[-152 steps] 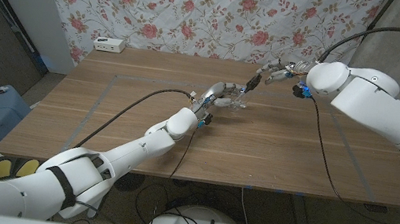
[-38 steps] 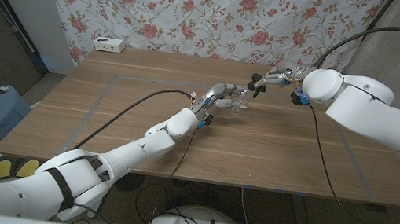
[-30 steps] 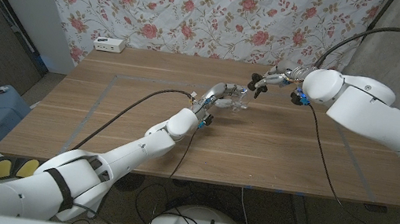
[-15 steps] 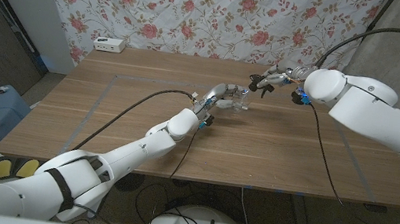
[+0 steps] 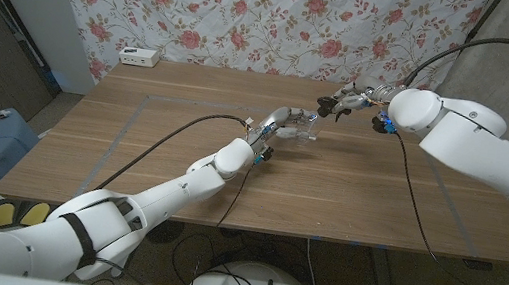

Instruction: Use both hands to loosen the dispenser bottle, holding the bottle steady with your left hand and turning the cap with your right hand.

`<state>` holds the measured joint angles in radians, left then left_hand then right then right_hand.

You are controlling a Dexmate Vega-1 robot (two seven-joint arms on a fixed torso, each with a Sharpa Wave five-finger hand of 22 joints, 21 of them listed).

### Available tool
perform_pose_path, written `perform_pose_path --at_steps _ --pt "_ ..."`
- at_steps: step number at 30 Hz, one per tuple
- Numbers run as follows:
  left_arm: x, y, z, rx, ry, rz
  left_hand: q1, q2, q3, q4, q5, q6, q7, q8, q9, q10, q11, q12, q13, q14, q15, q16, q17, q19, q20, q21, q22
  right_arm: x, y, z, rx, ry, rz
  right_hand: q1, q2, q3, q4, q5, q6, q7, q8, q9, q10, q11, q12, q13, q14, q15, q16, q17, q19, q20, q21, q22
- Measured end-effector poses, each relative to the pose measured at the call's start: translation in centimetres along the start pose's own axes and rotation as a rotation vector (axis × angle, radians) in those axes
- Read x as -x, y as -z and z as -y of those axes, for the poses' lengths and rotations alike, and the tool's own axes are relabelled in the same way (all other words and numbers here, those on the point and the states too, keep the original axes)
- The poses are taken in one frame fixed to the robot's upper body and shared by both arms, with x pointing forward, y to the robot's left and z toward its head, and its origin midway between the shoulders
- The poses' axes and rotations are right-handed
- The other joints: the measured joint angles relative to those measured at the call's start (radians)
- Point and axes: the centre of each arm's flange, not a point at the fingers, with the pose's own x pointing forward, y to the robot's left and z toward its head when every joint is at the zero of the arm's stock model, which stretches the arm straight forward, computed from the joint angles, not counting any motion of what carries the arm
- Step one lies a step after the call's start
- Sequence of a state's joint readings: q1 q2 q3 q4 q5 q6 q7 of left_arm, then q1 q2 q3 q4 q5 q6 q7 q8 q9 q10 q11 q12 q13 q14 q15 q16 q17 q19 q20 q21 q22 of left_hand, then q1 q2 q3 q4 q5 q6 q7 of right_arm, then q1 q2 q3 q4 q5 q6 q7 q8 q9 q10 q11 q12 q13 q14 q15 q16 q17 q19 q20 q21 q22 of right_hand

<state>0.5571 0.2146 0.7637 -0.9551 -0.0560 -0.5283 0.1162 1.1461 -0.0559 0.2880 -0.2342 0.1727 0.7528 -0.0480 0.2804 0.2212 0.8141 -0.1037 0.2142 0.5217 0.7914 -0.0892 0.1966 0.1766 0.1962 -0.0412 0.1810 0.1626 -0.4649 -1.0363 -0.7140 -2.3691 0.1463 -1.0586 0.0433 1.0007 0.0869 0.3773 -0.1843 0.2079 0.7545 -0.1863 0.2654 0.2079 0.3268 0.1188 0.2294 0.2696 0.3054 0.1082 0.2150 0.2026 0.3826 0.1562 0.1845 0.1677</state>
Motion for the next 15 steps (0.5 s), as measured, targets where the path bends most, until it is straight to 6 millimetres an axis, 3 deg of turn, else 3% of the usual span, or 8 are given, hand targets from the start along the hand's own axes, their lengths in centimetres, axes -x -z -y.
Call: perform_pose_path --at_steps 15 --pt "-0.13 0.01 -0.05 0.001 0.0 -0.002 0.0 0.0 0.0 0.0 -0.001 0.002 0.002 0.001 0.0 0.0 0.0 0.001 0.0 0.0 0.0 0.0 0.0 0.0 0.0 0.0 0.0 -0.49 0.43 -0.09 -0.013 0.021 0.004 0.099 -0.007 0.05 -0.002 -0.005 0.056 -0.033 0.012 0.0 0.013 -0.041 0.0 0.0 0.007 -0.028 0.0 0.005 0.009 -0.017 0.0 0.0"
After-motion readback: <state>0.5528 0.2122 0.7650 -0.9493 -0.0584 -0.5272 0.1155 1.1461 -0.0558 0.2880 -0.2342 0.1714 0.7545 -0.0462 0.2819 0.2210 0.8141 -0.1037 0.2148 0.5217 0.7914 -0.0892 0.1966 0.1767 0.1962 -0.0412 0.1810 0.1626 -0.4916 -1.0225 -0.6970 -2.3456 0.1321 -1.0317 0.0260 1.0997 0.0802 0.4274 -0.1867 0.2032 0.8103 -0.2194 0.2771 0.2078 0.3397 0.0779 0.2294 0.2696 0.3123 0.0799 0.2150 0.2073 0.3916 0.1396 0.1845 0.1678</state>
